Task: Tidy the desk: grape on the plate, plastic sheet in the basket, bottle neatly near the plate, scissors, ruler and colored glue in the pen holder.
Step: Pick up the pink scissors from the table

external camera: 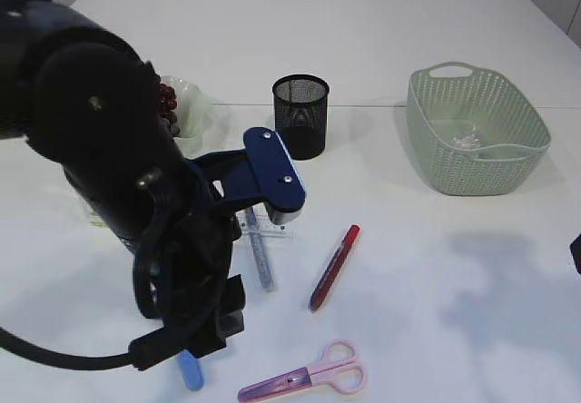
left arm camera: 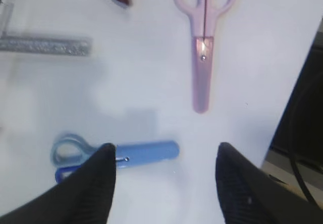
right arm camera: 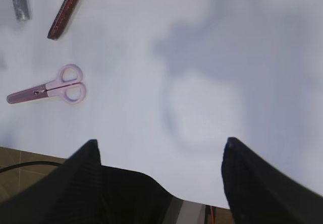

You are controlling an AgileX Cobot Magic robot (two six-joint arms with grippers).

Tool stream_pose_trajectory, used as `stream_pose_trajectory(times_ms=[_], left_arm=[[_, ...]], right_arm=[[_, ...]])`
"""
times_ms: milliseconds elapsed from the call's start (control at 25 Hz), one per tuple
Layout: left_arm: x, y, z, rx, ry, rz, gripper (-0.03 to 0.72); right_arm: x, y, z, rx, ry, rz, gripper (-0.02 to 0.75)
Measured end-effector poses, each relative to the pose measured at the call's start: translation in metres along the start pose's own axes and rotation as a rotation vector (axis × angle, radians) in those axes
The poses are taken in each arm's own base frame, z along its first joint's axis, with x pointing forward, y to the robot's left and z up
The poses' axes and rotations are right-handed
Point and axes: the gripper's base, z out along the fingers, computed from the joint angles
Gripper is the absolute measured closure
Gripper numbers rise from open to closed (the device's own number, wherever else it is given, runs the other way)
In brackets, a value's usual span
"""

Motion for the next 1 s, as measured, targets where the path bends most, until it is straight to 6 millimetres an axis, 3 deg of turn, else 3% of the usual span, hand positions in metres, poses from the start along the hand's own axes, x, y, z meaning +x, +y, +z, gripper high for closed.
stream_pose_trajectory(times_ms=[240,640,1000], left_arm=[[-0.004,-0.001,0.035,0.000,0.060,0.042,0.268],[-0.019,-0.046,0.077,0.029,0.100,0.166,0.281],[-0.022,-0.050,0.088,0.025,0.087,0.127,0.238]], right_arm=[[-0.002,0.000,0.000,-0.003,-0.022,-0.008,0.163],[-0.004,0.000,0.000,-0.004,-0.042,-0.038,0.163],[-0.004,0.000,0.000,-0.004,-0.042,-0.042,0.163]])
